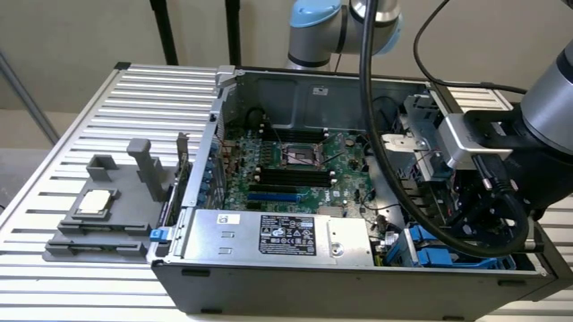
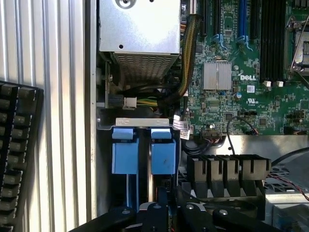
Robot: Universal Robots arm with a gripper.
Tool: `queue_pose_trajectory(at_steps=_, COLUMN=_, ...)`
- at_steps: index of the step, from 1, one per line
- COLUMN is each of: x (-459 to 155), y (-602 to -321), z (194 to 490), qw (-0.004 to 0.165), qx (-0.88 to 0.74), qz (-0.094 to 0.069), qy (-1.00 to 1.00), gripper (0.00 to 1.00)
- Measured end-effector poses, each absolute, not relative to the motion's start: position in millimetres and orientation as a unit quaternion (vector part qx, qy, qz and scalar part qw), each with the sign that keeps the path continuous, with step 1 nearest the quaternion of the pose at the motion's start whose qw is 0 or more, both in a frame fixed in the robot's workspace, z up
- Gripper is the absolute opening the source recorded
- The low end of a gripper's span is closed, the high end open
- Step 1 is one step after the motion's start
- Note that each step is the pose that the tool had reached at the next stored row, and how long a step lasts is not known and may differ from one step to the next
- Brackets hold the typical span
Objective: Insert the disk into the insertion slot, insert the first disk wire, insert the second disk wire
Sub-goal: 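Insert the second disk wire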
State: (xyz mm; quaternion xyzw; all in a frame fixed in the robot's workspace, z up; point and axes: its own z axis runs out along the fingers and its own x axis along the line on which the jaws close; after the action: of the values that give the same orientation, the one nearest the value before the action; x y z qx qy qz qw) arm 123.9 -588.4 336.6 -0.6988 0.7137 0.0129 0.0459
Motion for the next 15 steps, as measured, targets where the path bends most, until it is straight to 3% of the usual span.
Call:
queue_pose_trajectory(at_steps=7, x=123.8, y=-589.9, z=338.3, qw=0.046, qx=-0.699, qz=0.013, qy=0.714, gripper=0.18)
queue_pose_trajectory(at_steps=8, x=123.9, y=-590.3, z=340.7, qw=0.046, qx=-0.699, qz=0.013, qy=0.714, gripper=0.25)
queue_pose_trajectory(at_steps=15, x=116.2, y=-592.1, z=352.0, qw=0.046, qx=-0.699, qz=0.013, qy=0.714, gripper=0.25)
